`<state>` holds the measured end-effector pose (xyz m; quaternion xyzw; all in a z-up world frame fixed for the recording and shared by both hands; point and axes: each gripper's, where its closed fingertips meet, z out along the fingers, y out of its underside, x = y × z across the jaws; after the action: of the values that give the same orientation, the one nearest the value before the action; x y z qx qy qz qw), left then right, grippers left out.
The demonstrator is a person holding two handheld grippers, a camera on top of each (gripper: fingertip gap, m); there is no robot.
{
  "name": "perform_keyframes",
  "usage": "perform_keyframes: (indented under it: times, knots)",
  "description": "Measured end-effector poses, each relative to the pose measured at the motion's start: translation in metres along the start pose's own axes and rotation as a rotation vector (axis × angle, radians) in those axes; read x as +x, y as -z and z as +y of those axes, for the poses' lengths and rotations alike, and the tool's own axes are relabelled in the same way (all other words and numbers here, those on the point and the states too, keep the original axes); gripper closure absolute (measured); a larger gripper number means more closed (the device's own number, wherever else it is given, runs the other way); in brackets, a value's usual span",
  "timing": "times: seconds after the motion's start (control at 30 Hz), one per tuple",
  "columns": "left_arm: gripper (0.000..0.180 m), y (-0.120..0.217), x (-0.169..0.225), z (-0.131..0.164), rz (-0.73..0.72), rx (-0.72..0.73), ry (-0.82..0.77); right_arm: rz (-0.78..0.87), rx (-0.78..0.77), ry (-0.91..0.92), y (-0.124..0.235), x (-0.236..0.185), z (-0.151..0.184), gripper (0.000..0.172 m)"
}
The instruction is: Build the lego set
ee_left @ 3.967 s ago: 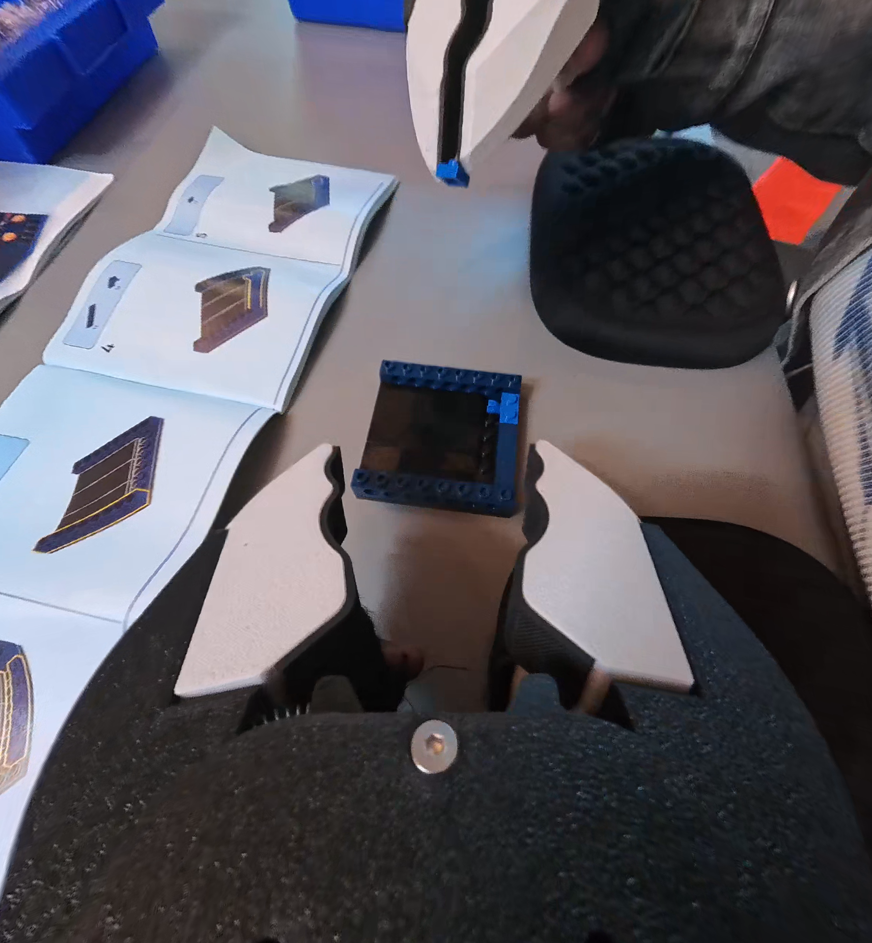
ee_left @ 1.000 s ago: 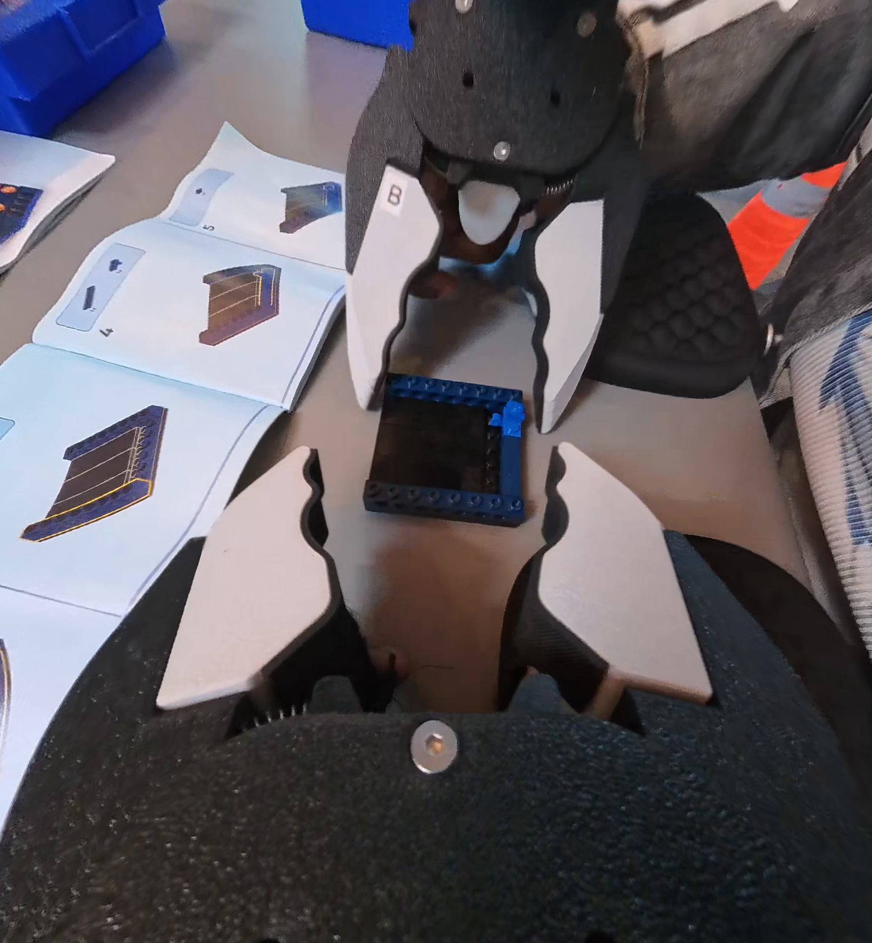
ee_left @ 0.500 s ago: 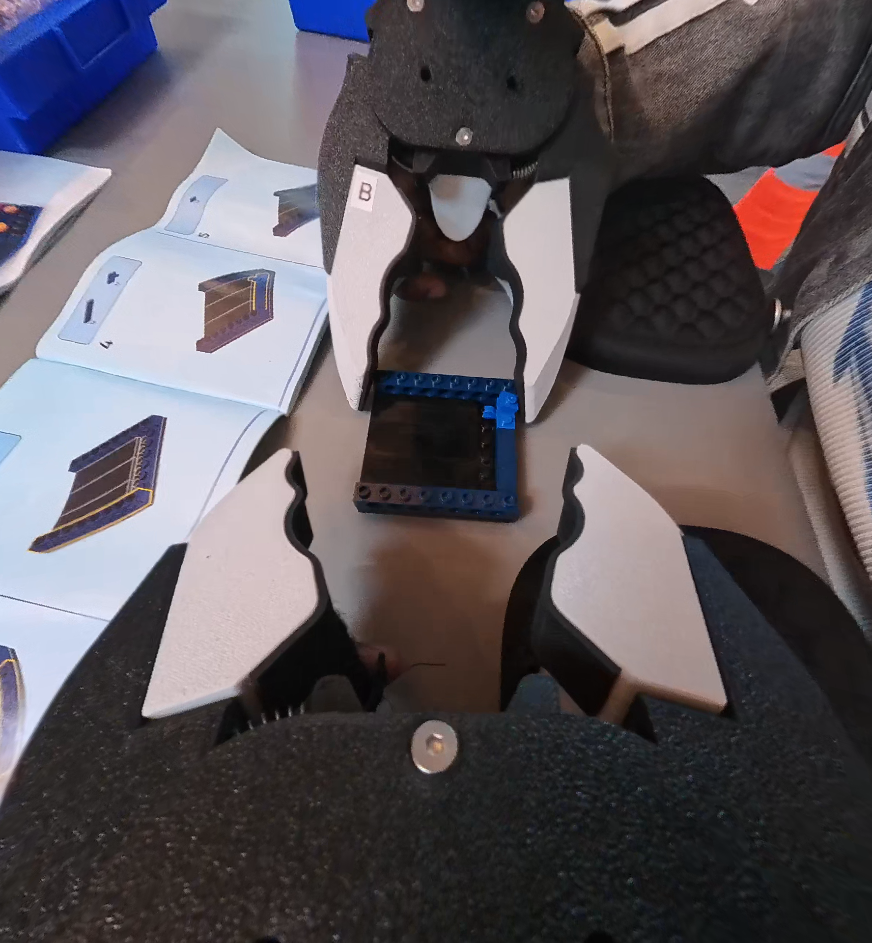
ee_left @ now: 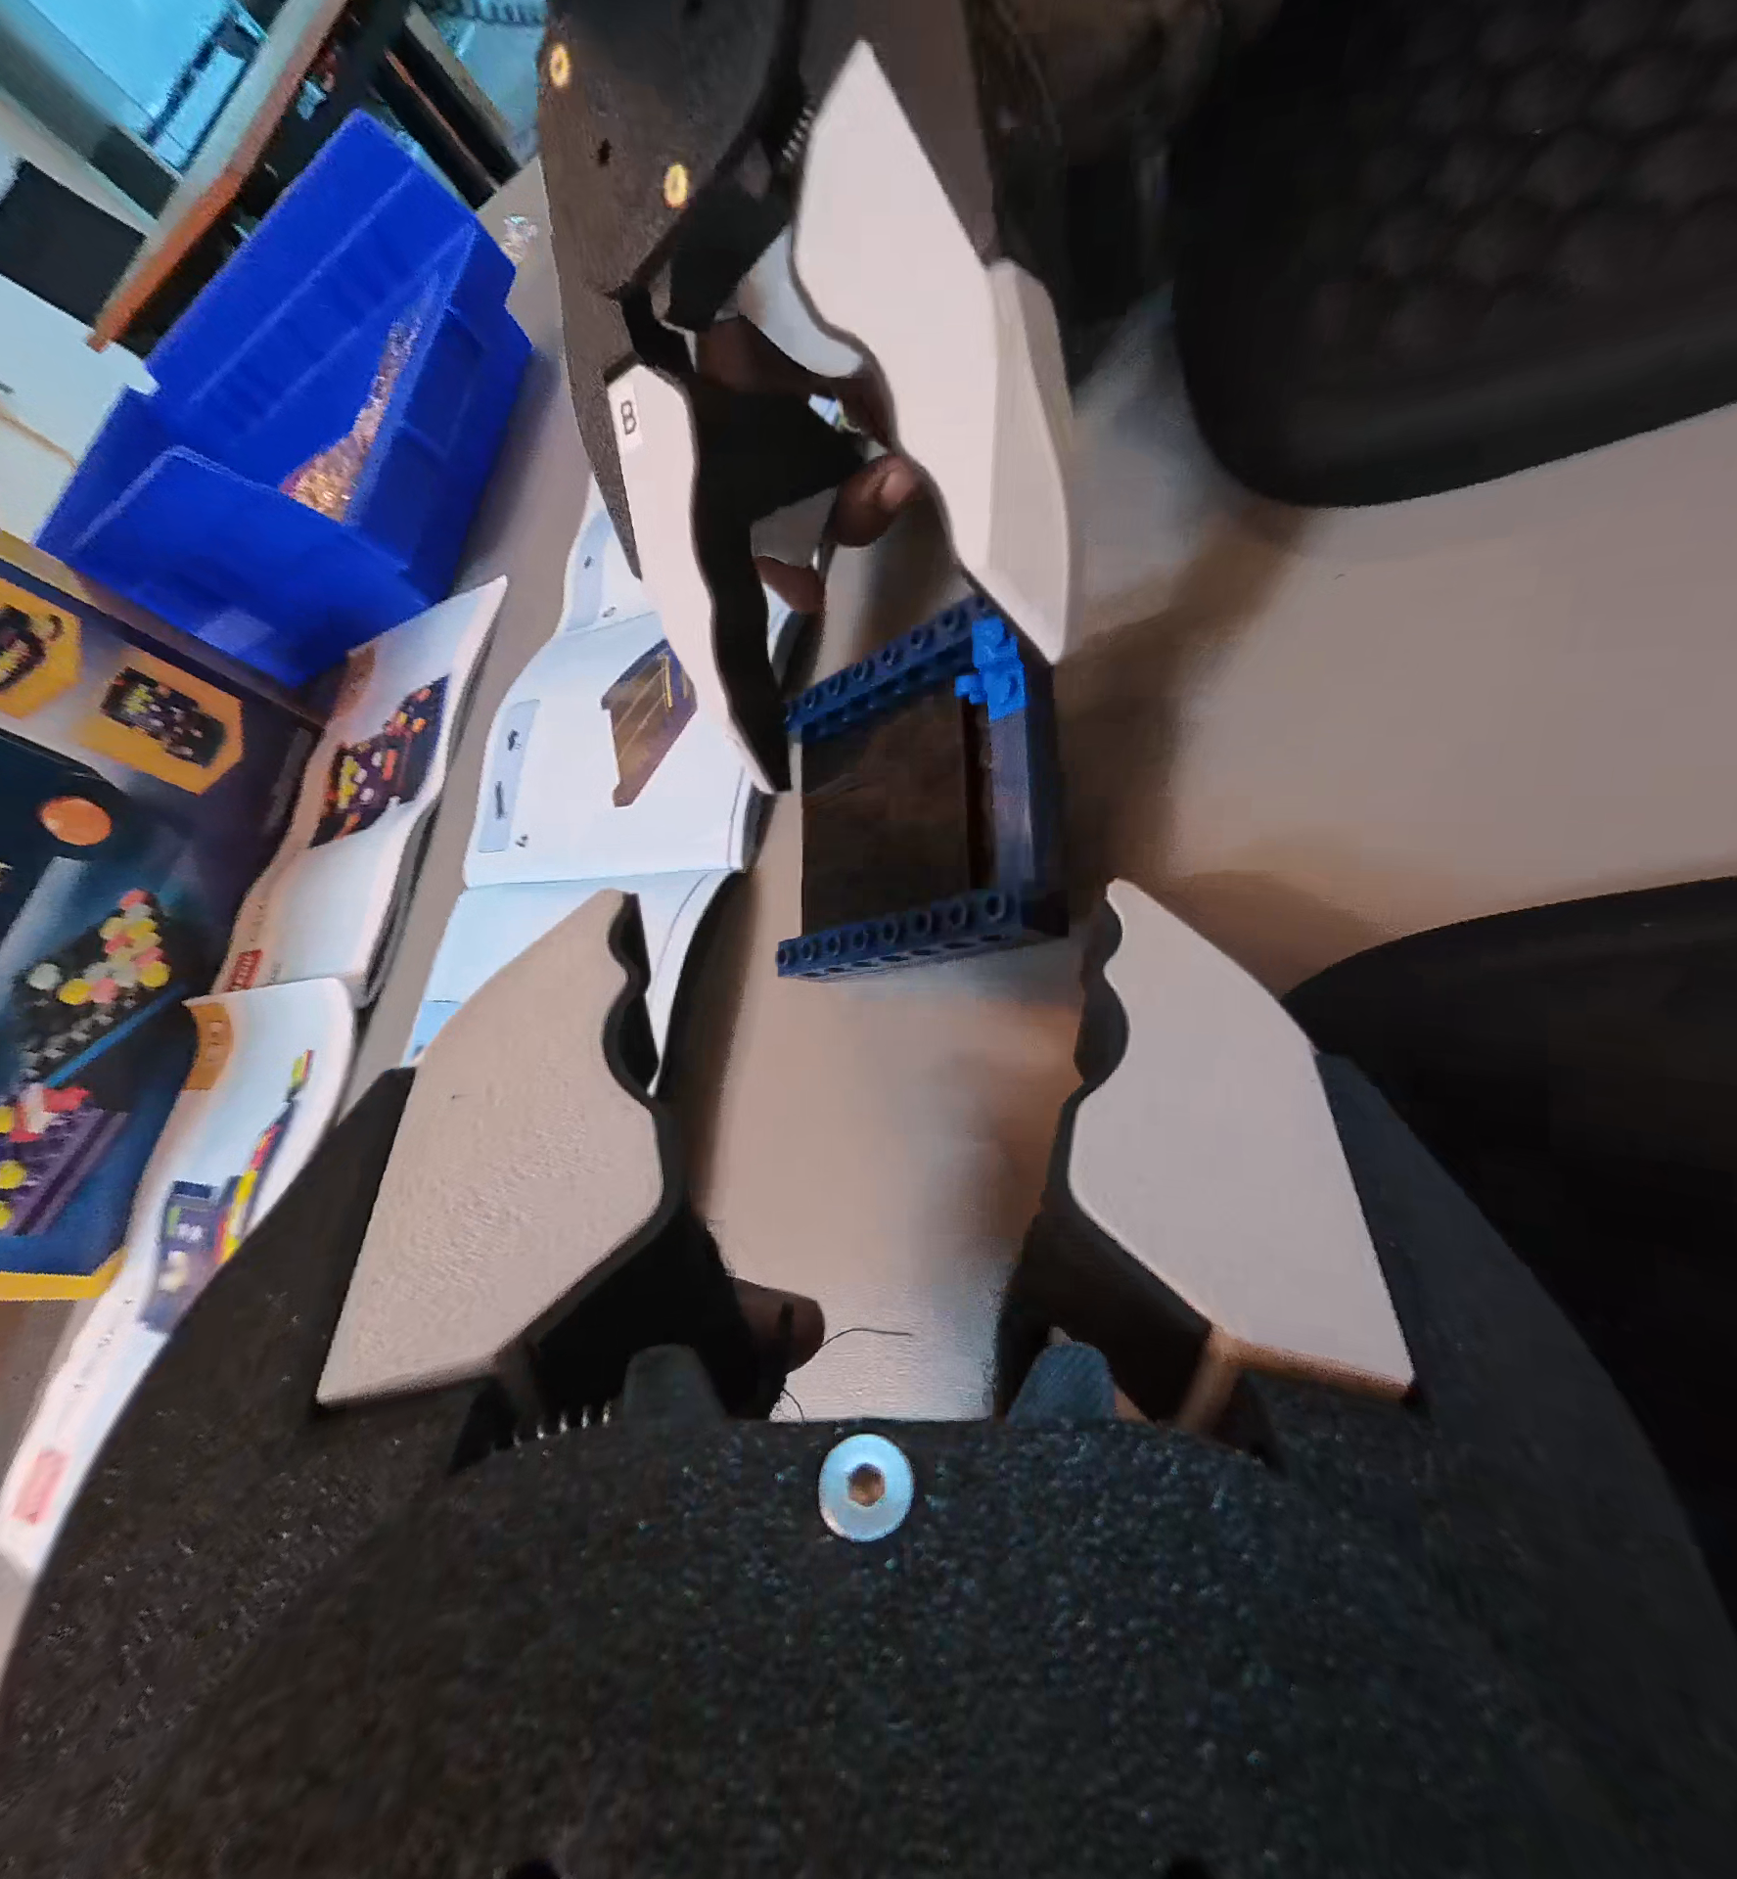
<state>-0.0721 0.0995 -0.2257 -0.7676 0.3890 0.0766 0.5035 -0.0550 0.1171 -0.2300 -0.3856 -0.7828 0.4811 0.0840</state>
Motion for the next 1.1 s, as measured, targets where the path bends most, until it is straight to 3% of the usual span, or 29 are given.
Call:
perform_keyframes:
  times: [0.13, 0.33, 0.6, 0.67, 0.73, 0.8, 0.87, 0.93, 1.0, 1.1]
  knots:
    - [0.11, -0.006, -0.003, 0.002, -0.054, -0.042, -0.141, -0.072, 0.079, -0.135, 0.006, 0.001, -0.009, 0.099]
    - [0.16, -0.02, -0.006, 0.009, -0.132, -0.158, -0.452, -0.098, 0.113, -0.184, 0.008, 0.0, -0.012, 0.099]
    - [0.163, -0.006, -0.022, -0.008, -0.237, -0.125, -0.541, -0.082, 0.189, -0.083, 0.019, -0.007, -0.037, 0.099]
    - [0.163, 0.001, -0.034, -0.01, -0.26, -0.149, -0.518, -0.05, 0.21, -0.019, 0.025, -0.008, -0.048, 0.087]
    - [0.163, 0.011, -0.049, -0.011, -0.282, -0.18, -0.462, 0.035, 0.236, 0.087, 0.035, -0.007, -0.06, 0.074]
    - [0.163, 0.022, -0.064, -0.014, -0.299, -0.219, -0.427, 0.197, 0.261, 0.253, 0.048, -0.003, -0.073, 0.076]
    - [0.163, 0.032, -0.079, -0.017, -0.318, -0.283, -0.422, 0.425, 0.279, 0.474, 0.065, -0.001, -0.09, 0.086]
    - [0.163, 0.041, -0.092, -0.023, -0.351, -0.339, -0.449, 0.654, 0.271, 0.746, 0.079, -0.01, -0.109, 0.109]
    - [0.164, 0.049, -0.102, -0.031, -0.38, -0.388, -0.485, 0.826, 0.169, 1.012, 0.082, -0.021, -0.119, 0.13]
    - [0.163, 0.058, -0.112, -0.047, -0.41, -0.448, -0.523, 0.965, 0.043, 1.215, 0.079, -0.027, -0.128, 0.135]
